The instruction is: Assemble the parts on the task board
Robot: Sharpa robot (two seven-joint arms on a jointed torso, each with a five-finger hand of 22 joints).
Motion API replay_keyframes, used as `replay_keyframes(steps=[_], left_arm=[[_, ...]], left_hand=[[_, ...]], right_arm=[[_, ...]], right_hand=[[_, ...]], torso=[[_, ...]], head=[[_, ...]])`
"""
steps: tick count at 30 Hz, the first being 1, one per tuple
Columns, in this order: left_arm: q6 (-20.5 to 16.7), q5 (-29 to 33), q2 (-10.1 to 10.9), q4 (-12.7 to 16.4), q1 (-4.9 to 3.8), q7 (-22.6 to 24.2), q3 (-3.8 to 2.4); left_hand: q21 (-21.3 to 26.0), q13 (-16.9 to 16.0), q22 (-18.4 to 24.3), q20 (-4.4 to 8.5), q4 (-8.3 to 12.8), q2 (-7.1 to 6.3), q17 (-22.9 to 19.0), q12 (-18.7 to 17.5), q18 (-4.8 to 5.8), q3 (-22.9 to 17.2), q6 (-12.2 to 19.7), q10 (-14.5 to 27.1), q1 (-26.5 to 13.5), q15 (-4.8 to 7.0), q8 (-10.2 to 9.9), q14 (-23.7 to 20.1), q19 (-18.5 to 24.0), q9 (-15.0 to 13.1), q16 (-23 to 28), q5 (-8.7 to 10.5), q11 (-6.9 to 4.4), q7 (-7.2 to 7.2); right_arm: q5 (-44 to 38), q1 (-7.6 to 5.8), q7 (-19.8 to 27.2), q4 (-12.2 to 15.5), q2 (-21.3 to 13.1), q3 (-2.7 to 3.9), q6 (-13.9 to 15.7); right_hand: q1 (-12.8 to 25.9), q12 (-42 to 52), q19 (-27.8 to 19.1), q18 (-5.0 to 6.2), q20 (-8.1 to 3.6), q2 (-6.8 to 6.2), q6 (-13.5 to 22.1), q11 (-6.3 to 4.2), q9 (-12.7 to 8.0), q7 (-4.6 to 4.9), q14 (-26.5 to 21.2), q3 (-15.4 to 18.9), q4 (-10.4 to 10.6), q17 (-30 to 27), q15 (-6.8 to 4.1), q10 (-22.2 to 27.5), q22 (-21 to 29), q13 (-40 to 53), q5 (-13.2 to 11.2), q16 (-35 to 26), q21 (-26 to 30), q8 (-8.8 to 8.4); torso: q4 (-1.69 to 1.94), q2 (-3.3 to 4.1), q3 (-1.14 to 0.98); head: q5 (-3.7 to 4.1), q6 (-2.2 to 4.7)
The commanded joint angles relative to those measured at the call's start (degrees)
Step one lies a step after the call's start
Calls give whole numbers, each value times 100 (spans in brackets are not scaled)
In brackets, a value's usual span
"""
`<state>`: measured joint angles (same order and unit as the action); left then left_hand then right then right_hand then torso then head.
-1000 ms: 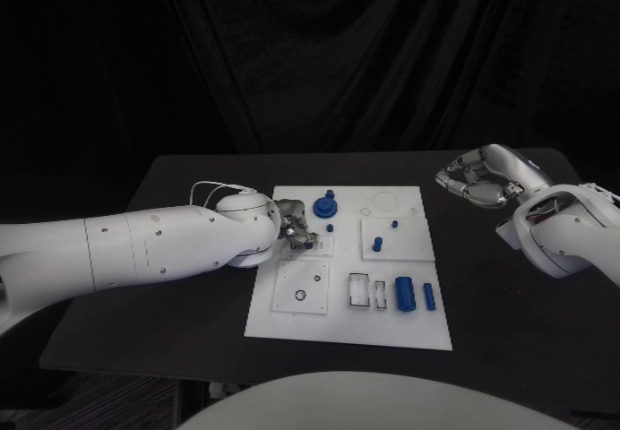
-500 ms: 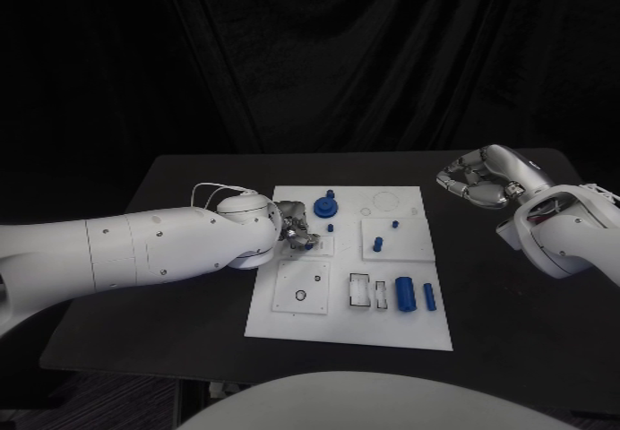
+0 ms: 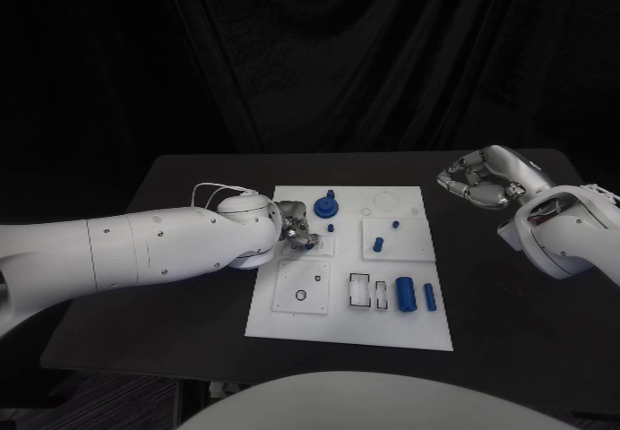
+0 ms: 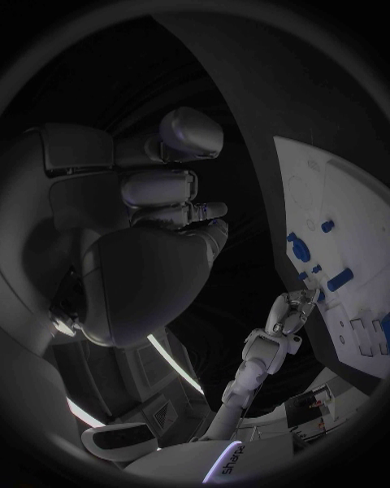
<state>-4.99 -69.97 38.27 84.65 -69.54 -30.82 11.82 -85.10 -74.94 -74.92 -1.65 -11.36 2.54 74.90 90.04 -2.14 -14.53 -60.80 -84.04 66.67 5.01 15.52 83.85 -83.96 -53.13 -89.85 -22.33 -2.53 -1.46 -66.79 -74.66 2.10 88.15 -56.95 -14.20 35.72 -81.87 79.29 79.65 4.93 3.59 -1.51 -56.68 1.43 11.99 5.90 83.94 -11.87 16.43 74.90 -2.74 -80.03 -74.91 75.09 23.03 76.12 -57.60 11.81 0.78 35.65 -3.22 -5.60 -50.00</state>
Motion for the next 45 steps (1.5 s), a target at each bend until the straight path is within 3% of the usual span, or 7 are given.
replay_keyframes(steps=[1, 9, 23, 32, 45], left_arm=[[-32, 47, 16, 29, 48, 114, 27], [-490, 47, 141, 209, 54, 248, 27], [-995, 46, 348, 378, 107, 354, 28], [-1334, -312, 351, 329, 245, 510, 28], [-1595, -562, 332, 285, 385, 634, 28]], left_hand=[[34, -1506, -794, 44, 40, -39, 1510, -4, -6, -97, -14, -596, 14, 31, -32, 615, 7, -23, -15, -17, -16, 26], [18, -1506, -830, 50, 125, -87, 1510, -4, 3, -252, -66, -596, 44, 40, -38, 615, -23, -85, -15, -192, -27, 38], [19, -1506, -838, 56, 163, -115, 1510, -4, 4, -386, -77, -596, 31, 46, -55, 615, -30, -131, -15, -83, -31, 40], [8, -1506, -858, 57, 116, -153, 1510, -4, 9, -415, -91, -596, -47, 45, -66, 615, -47, -158, -15, -105, -27, 33], [5, -1506, -867, 59, 71, -162, 1510, -4, 11, -433, -129, -596, -101, 49, -61, 615, -56, -182, -15, -87, -33, 43]], right_arm=[[-34, 22, -99, 6, -10, 4, -34], [-34, 32, -100, 15, -31, 4, -25], [-35, 40, -100, 8, -31, 4, -4], [-35, 45, -98, 11, -35, 4, 5], [-35, 46, -98, 13, -35, 4, 11]], right_hand=[[5, -33, -23, 107, 15, -15, 33, 2, -9, 12, 205, -12, 11, 309, 30, 40, -635, 382, 1, -20, 18, -19], [5, -33, -23, 107, 15, -15, 33, 2, -9, 12, 205, -12, 11, 309, 30, 40, -635, 382, 1, -20, 18, -19], [5, -33, -23, 107, 15, -15, 33, 2, -9, 12, 205, -12, 11, 309, 30, 40, -635, 382, 1, -20, 18, -19], [19, -35, -24, 109, 18, -16, 56, 7, -17, 19, 205, -22, 12, 306, 34, 43, -633, 377, -2, -22, 36, -32], [19, -35, -24, 109, 18, -16, 56, 7, -17, 19, 205, -22, 12, 306, 34, 43, -633, 377, -2, -22, 36, -32]], torso=[[-9, 0, 0], [0, 1, 0], [-6, -3, 6], [4, -10, -6], [-12, -4, -1]], head=[[-10, 0], [-3, 0], [-42, 0], [-4, 0], [-20, 0]])
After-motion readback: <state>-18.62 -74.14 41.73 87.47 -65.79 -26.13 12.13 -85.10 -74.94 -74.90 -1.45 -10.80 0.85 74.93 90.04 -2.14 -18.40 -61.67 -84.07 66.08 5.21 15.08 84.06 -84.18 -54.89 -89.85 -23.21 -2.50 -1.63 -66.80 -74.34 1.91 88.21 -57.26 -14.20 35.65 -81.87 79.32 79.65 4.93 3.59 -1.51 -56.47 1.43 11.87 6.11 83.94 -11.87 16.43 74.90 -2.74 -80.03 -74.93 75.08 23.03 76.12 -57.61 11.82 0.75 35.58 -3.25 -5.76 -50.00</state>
